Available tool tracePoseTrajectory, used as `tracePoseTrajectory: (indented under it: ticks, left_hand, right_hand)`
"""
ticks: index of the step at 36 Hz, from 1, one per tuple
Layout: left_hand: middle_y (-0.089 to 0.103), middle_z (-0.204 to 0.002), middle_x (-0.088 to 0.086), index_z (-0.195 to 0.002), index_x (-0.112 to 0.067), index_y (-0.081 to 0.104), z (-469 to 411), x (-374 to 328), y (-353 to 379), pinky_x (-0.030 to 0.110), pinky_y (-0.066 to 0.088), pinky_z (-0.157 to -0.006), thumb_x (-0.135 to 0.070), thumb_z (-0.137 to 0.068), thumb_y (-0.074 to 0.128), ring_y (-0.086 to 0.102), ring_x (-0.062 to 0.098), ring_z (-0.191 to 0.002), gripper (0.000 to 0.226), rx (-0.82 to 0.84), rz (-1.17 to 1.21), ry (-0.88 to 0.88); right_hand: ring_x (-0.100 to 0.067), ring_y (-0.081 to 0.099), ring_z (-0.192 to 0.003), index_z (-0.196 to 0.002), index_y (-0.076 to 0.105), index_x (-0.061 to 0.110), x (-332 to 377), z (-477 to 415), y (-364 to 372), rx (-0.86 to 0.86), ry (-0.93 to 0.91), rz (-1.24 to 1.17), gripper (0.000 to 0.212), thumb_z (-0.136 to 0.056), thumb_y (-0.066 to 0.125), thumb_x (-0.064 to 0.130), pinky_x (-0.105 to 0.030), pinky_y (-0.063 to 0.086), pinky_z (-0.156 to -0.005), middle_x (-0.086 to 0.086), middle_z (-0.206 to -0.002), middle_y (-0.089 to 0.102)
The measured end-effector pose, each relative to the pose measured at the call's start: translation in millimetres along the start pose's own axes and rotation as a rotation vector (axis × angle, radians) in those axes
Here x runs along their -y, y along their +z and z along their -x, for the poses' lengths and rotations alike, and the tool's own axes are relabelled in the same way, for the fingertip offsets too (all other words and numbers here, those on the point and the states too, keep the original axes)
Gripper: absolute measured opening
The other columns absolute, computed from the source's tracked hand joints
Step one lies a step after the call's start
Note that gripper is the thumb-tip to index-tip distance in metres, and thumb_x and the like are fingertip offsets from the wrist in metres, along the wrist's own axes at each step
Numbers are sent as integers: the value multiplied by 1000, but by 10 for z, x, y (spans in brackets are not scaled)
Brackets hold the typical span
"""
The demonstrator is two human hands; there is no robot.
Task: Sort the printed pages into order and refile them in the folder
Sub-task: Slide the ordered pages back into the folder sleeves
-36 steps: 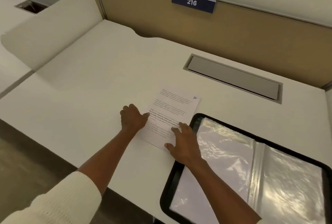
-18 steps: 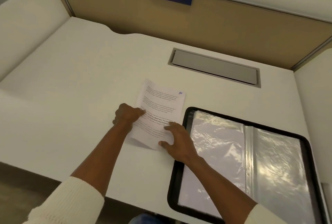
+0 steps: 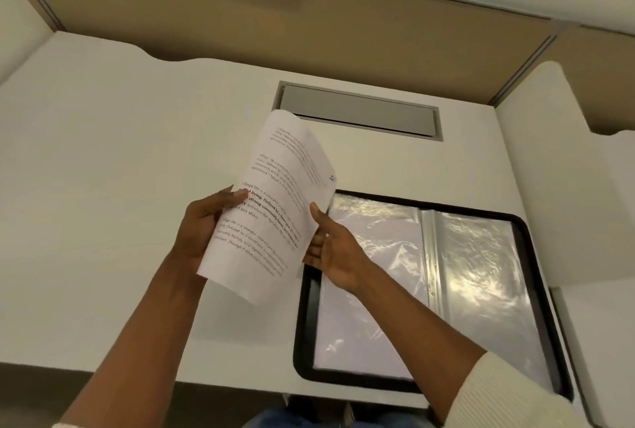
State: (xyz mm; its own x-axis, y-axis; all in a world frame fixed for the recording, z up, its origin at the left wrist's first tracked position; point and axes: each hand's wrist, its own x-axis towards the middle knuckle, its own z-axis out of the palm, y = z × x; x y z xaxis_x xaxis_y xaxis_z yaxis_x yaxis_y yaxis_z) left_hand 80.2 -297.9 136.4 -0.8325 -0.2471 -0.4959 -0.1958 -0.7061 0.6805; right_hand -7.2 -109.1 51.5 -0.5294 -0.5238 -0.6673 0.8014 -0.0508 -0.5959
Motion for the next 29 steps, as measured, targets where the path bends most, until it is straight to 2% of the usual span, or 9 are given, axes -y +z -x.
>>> tracePoseTrajectory:
  ticks: [3, 4, 6, 8, 10, 13, 19, 24, 29]
  left_hand:
    - [78, -75, 6, -61, -8, 81, 34, 196, 98, 22, 59, -57, 4, -102, 43, 76, 16, -64, 57, 1, -24, 53]
    - [79, -80, 8, -68, -4, 82, 12, 266, 94, 23, 61, -60, 2, -99, 48, 77, 18, -68, 47, 4, -27, 55]
    - [77, -104, 19, -99, 4, 79, -13, 397, 98, 33, 64, -76, -11, -86, 69, 76, 30, -87, 22, 72, -18, 16]
    - [73, -113, 24, -106, 1, 76, -47, 529, 102, 40, 63, -82, -15, -70, 83, 75, 36, -93, 40, 148, -76, -51]
    - [75, -112, 26, -104, 2, 78, -57, 644, 201, 41, 64, -77, -8, -74, 79, 77, 39, -91, 32, 137, -214, -58]
    - [74, -117, 28, -119, 5, 73, -40, 807, 442, 42, 65, -75, -1, -81, 79, 75, 45, -100, 39, 160, -384, -39]
    - [79, -111, 15, -117, 1, 71, -34, 1232, 922, 46, 62, -91, -14, -88, 81, 77, 36, -102, 34, 132, -634, -48]
    - [82, -89, 4, -101, -7, 72, -78, 1750, 1287, 43, 63, -84, -15, -89, 85, 80, 25, -85, 19, -84, -879, 46]
    - [81, -87, -8, -92, -21, 73, -70, 2303, 1515, 47, 65, -81, -20, -90, 84, 78, 16, -81, 11, -230, -1032, 143]
  right_hand:
    - [-33, 67, -124, -137, 67, 17, 36, 157, -166, 6, -31, -182, 57, -85, 85, 33, -47, 58, -98, -15, -130, 72]
    - [-34, 65, -127, -138, 67, 16, 56, 215, -243, 14, -53, -194, 54, -87, 83, 26, -48, 56, -102, -15, -132, 71]
    - [-36, 65, -128, -137, 67, 11, 102, 343, -421, 40, -98, -194, 48, -90, 79, 12, -53, 52, -108, -16, -134, 70]
    - [-37, 67, -124, -135, 67, 6, 161, 490, -620, 11, -150, -140, 46, -90, 77, 4, -57, 50, -109, -17, -133, 70]
    - [-38, 69, -121, -133, 68, 4, 234, 637, -844, -58, -206, -51, 45, -89, 78, 2, -58, 51, -108, -17, -130, 71]
    - [-38, 71, -117, -131, 69, 4, 363, 860, -1204, -137, -267, 38, 45, -87, 80, 2, -59, 53, -104, -16, -127, 73]
    - [-35, 74, -111, -126, 72, 6, 549, 1226, -1925, -236, -308, 131, 44, -84, 82, 1, -55, 56, -101, -12, -122, 76]
    - [-31, 76, -105, -122, 73, 7, 643, 1449, -2463, -267, -285, 194, 37, -86, 80, 2, -44, 60, -90, -10, -118, 78]
    - [-29, 77, -103, -123, 72, 7, 807, 1586, -2966, -290, -289, 213, 33, -90, 77, 4, -36, 60, -80, -8, -115, 79]
